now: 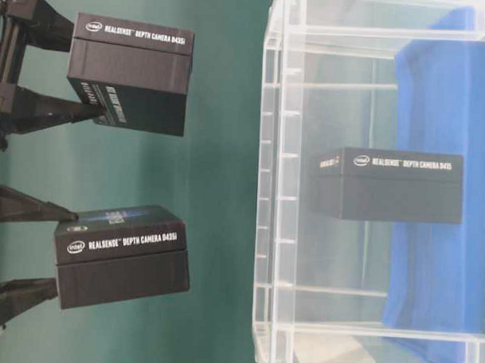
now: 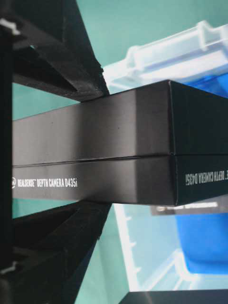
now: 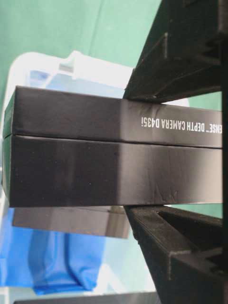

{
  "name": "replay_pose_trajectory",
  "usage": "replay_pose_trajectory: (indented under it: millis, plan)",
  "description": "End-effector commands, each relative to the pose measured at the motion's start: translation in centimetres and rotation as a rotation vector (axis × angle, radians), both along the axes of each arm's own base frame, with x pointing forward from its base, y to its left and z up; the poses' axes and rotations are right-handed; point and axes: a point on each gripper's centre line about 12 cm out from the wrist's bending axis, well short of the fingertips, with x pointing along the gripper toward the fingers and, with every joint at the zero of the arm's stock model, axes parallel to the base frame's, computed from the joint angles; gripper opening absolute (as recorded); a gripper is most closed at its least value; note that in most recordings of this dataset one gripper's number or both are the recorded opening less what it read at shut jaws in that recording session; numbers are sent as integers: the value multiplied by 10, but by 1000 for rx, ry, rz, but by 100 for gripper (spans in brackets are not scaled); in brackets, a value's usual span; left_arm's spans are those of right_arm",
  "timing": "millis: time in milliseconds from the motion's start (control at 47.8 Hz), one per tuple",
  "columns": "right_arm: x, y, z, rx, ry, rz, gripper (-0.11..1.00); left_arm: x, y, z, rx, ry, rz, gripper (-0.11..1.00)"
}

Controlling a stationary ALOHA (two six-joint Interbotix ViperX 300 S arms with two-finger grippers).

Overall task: Take the box out of the case with both arms.
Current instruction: 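Carry both boxes forward over the bin rim toward the table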

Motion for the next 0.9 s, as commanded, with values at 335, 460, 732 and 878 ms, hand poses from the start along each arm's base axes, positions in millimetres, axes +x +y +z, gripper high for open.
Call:
replay_pose_trajectory:
  millis: [335, 460, 732, 878]
  plan:
    - [9, 77, 16, 21, -37, 44, 65, 4, -71, 13, -12, -37, -53, 63]
    - [10, 112, 13, 39, -25, 31, 65, 7, -98, 11, -23, -35, -60, 63]
    - [8, 175, 10, 66, -25, -3, 65, 8, -160, 6, -57, -27, -62, 63]
    - [4, 203, 9, 78, -37, -13, 65, 5, -183, 5, -71, -24, -46, 63]
